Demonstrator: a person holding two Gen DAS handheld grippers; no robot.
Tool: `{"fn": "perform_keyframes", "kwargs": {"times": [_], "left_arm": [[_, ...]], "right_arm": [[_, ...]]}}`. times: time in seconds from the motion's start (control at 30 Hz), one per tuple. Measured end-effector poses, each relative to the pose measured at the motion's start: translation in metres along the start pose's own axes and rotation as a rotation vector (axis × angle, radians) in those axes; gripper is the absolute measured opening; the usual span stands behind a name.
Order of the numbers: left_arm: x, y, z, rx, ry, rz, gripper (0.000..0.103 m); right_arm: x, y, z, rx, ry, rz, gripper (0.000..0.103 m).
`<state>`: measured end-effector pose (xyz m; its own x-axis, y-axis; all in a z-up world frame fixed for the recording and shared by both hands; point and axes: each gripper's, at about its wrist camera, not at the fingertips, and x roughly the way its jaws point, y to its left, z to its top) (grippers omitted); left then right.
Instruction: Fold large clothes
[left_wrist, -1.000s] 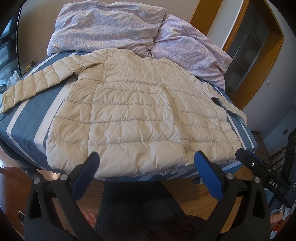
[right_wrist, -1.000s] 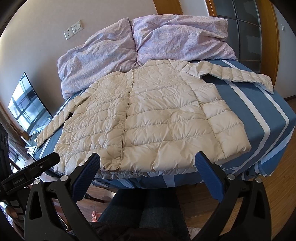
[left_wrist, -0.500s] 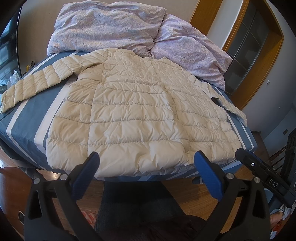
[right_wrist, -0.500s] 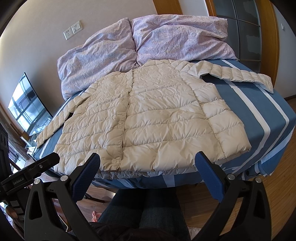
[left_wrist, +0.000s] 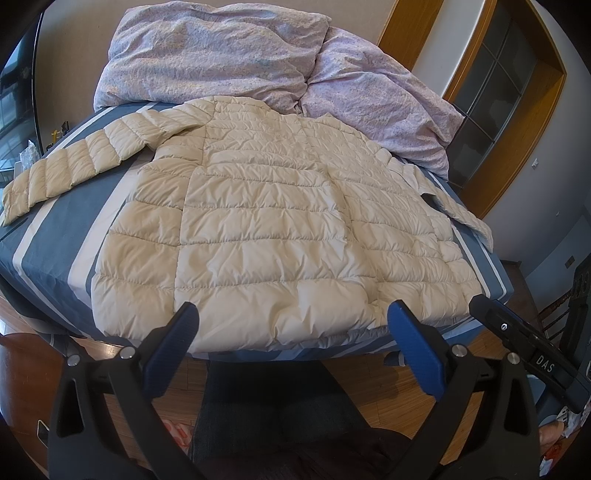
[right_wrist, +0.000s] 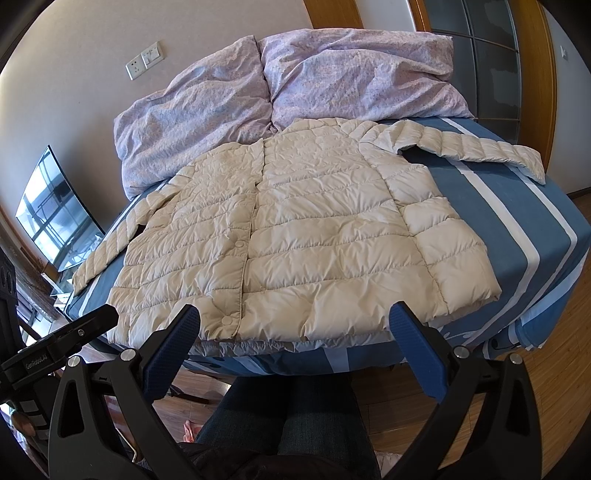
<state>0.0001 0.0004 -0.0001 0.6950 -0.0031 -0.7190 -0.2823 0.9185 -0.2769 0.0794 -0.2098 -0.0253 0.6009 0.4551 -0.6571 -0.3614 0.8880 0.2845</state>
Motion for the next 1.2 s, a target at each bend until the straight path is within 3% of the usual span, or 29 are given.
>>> {"fn": "perform_keyframes", "kwargs": {"times": [0.9,1.2], "left_arm": [[0.004,0.001,-0.003,0.001,0.004,0.002,0.101],[0.023,0.0,0.009,0.008,0.014,0.06,0.101]], "right_arm": [[0.008,-0.012,0.0,0.014,0.004,-0.007,0.102],[0.019,-0.019,0.014,0.012,0.003,-0.056,0.102]]}}
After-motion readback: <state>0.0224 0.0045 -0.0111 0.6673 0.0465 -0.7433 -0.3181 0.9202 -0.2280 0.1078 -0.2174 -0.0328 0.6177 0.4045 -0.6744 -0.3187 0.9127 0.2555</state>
